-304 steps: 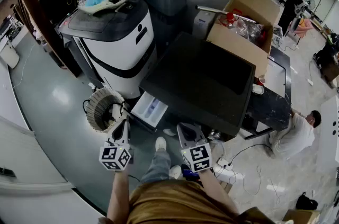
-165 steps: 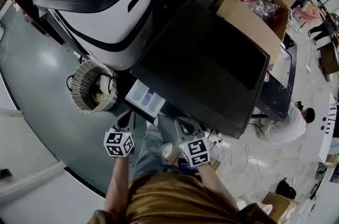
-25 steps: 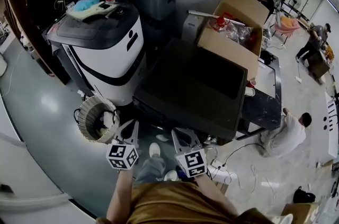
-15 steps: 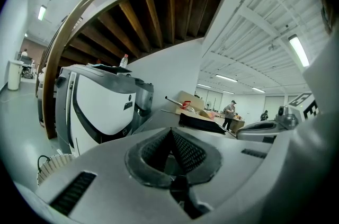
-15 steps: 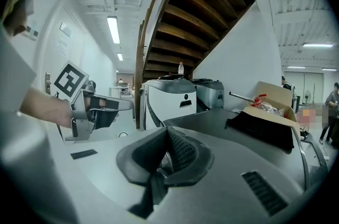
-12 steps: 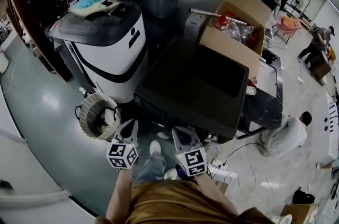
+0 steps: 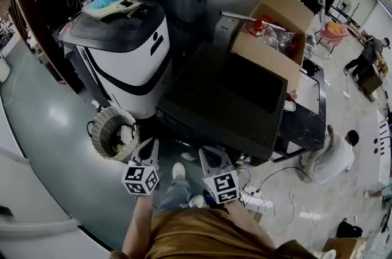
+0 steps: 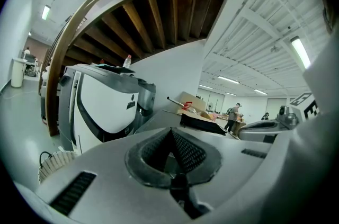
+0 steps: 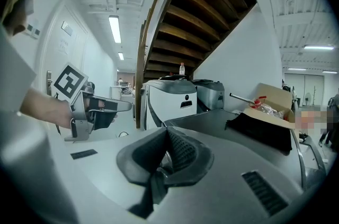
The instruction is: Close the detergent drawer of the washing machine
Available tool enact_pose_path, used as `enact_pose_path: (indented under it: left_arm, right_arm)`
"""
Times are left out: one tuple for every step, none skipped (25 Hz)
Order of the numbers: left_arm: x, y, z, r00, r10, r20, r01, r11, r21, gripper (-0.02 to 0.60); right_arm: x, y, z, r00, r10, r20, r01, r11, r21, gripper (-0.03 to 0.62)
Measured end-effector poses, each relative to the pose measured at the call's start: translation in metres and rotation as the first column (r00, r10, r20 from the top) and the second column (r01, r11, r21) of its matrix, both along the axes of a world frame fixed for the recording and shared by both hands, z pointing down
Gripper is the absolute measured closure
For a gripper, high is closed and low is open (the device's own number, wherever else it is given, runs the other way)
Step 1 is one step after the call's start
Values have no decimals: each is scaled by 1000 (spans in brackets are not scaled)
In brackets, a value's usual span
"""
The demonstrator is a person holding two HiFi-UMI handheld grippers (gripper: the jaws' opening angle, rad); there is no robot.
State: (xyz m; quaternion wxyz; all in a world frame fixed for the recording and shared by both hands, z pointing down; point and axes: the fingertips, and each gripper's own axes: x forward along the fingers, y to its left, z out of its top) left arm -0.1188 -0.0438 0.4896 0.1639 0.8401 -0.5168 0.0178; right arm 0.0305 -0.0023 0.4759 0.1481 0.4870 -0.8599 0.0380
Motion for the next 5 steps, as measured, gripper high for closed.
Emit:
enact_pose_path:
  left_arm:
    - [-1,0,0,1000,-3,-2,3,1000,-1,558]
    - [-1,1,1,1000,-5,-3,5,1000,-1,558]
    - [-2,2,1,1000,-7,-3,7,1000,-2,558]
    - [-2,2,1,1000,-9,-2,9,1000,-2,558]
    - [-3,3,1,1000,-10,-1,10,1000,-2,558]
  right_arm:
    - [0,1,0,1000,-1,-2,1,1000,0,582]
    - [-1,1,1,1000,-2,-4,2,1000,0,582]
    - [-1,2,1,1000,-3,-5,3,1000,-1,582]
    - [-2,3,1,1000,-3,-6,3,1000,-1,582]
    - [-3,4,2,1000,-4,-7,4,1000,-2,582]
